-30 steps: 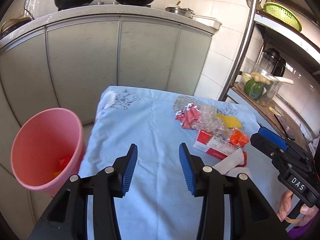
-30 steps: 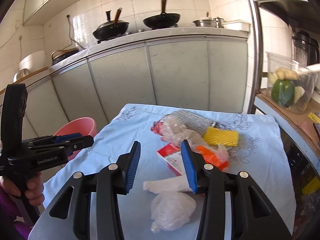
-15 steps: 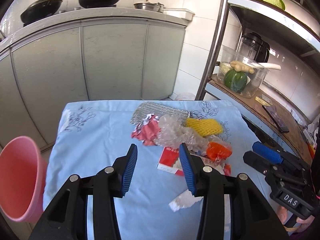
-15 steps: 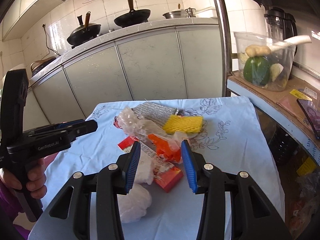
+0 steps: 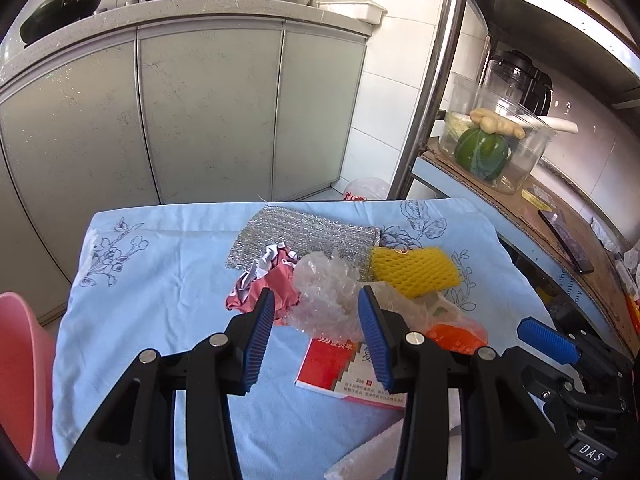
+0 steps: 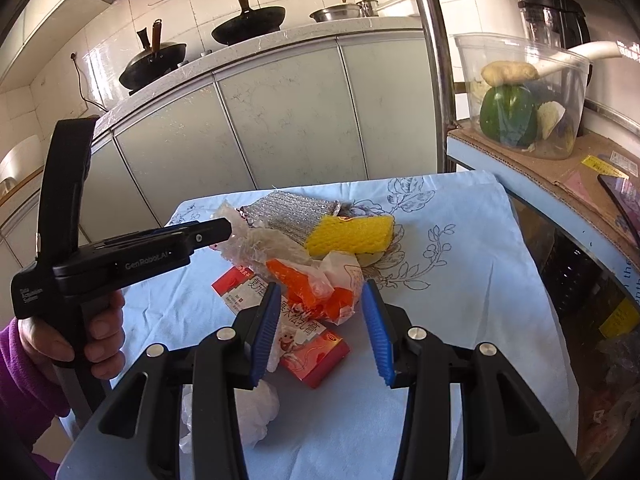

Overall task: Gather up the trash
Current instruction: 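Close the left gripper on the clear plastic bag, then grasp the orange plastic bag with the right gripper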

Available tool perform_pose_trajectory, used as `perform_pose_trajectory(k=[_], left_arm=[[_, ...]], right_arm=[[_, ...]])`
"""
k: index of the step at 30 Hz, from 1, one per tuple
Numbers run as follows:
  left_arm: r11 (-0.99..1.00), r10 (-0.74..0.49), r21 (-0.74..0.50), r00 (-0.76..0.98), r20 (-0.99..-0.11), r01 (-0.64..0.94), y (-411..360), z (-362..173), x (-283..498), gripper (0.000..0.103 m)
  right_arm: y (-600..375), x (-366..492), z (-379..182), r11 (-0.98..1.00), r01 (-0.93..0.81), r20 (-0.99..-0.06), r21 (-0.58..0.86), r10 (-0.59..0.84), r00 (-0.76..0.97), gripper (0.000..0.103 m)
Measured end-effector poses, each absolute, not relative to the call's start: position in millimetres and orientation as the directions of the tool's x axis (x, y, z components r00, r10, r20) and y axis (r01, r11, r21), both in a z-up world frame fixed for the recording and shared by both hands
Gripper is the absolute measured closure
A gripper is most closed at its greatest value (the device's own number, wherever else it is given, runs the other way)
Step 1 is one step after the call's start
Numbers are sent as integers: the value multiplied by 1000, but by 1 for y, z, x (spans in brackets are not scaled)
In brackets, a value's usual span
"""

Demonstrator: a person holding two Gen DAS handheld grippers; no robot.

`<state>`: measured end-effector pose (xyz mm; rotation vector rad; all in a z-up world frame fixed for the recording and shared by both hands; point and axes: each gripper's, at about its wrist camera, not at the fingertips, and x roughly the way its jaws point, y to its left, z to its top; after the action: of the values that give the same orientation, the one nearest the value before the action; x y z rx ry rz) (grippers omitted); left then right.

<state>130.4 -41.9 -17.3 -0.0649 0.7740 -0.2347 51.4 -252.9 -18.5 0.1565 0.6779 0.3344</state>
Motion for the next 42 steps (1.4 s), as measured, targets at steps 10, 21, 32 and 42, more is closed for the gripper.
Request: perform_pose_trajectory(k=[10, 21, 32, 42], left_arm=[[968, -248, -146, 699, -671, 204, -46, -24, 130, 79], [969, -246, -155, 735, -631, 192, -37, -9, 109, 87], [967, -254, -189, 752, -608, 173, -27, 0, 99, 87], [968, -243, -198, 773, -586, 154, -15, 10, 83, 88]], right_arm=[[-254, 62, -27, 934, -243, -614, 261, 355, 705, 54], [-249, 72, -34, 930, -248, -630, 270, 366, 685, 53], [-233, 83, -41, 937, -273, -661, 219, 349, 664, 62], [-244, 75, -35, 935, -253, -632, 247, 353, 690, 74]])
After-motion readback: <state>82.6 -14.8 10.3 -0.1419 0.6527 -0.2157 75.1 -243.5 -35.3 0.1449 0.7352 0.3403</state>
